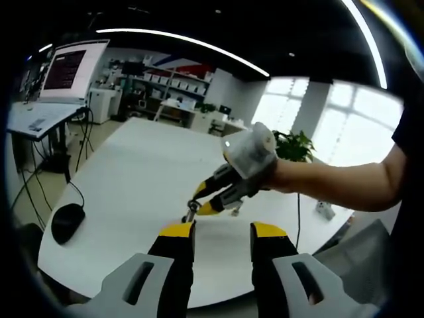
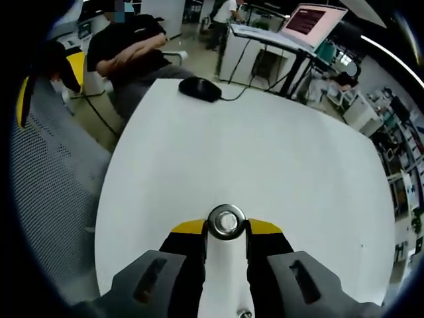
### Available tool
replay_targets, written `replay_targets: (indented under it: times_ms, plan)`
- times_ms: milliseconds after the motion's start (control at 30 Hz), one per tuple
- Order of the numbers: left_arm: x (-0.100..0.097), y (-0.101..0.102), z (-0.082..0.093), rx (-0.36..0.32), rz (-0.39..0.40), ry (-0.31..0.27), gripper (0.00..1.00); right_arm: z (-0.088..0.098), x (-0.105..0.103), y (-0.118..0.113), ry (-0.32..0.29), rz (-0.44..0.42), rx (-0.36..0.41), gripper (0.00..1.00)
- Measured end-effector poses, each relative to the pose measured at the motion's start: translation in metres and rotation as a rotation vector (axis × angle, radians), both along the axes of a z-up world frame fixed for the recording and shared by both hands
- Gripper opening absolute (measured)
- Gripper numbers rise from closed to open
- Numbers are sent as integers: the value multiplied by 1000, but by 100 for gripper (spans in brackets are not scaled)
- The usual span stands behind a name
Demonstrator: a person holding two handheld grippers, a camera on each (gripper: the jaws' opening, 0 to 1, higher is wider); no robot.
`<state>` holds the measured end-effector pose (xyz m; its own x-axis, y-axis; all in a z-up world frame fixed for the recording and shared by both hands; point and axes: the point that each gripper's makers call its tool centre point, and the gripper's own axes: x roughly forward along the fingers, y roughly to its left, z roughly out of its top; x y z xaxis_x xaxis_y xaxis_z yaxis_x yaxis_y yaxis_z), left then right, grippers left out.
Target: Place the washer onto the threaded stud by aligning its center hole with the stud, sliding it down to the base, and recovering from edge contact or off-axis alignment until the washer reaches the visible bottom stop.
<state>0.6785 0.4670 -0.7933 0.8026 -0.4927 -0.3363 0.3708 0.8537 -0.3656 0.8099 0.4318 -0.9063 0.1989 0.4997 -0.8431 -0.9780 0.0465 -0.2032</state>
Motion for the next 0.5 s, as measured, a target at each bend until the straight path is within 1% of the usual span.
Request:
replay_targets:
  times_ms: [167, 200, 500]
  plan:
    - [-1, 0, -1, 1, -3, 5, 30, -7, 1, 0, 22, -2, -16, 23]
    - [-1, 0, -1, 2, -2, 6, 30, -9, 1, 0, 34, -9, -16, 23]
    - [-1, 0, -2, 3, -2, 8, 30, -28, 2, 0, 56, -2, -56, 23]
